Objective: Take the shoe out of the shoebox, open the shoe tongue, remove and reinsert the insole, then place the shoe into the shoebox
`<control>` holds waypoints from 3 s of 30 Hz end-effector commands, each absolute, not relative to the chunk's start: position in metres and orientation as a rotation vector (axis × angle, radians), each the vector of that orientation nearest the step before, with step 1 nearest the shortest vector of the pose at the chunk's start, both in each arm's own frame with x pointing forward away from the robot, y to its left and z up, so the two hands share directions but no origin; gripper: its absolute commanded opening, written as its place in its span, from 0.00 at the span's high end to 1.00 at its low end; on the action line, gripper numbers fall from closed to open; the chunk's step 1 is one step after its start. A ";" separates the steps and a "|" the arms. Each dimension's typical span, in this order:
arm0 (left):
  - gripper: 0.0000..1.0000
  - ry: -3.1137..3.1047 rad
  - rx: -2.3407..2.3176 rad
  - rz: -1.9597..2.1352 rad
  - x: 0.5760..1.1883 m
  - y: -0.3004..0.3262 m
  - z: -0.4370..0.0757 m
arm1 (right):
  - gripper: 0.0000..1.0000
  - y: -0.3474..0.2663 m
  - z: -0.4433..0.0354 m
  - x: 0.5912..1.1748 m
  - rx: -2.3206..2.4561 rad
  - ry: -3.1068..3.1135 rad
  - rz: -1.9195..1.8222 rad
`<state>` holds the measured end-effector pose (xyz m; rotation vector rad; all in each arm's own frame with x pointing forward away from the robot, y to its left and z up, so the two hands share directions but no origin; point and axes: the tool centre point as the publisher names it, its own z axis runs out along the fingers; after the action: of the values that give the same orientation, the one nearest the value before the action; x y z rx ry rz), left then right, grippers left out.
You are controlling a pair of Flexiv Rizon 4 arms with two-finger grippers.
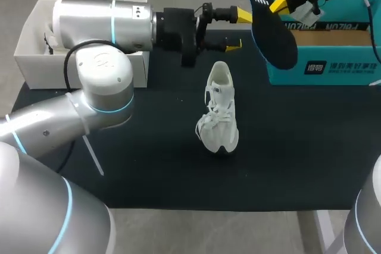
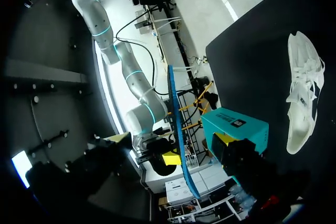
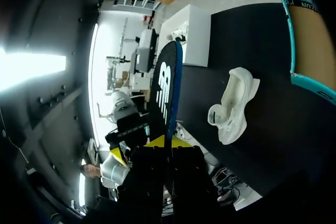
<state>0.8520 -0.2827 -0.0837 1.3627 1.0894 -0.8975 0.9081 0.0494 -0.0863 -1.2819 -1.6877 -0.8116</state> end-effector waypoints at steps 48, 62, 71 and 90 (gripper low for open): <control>1.00 1.124 1.250 -0.988 0.860 -0.305 -0.100 | 0.00 0.079 -0.081 0.913 -1.191 -1.702 -0.996; 1.00 1.150 1.262 -1.046 0.864 -0.285 -0.086 | 0.00 0.053 -0.068 0.892 -1.115 -1.768 -1.228; 1.00 1.154 1.264 -1.097 0.863 -0.269 -0.065 | 0.00 0.065 -0.040 0.869 -0.960 -1.966 -1.397; 1.00 1.192 1.286 -1.113 0.856 -0.252 -0.046 | 0.00 0.065 -0.025 0.849 -0.871 -2.125 -1.537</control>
<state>0.8581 -0.2524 -0.0461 1.2905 1.1875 -1.1177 0.8528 0.0659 -0.0240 -0.8630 -2.1189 -1.5350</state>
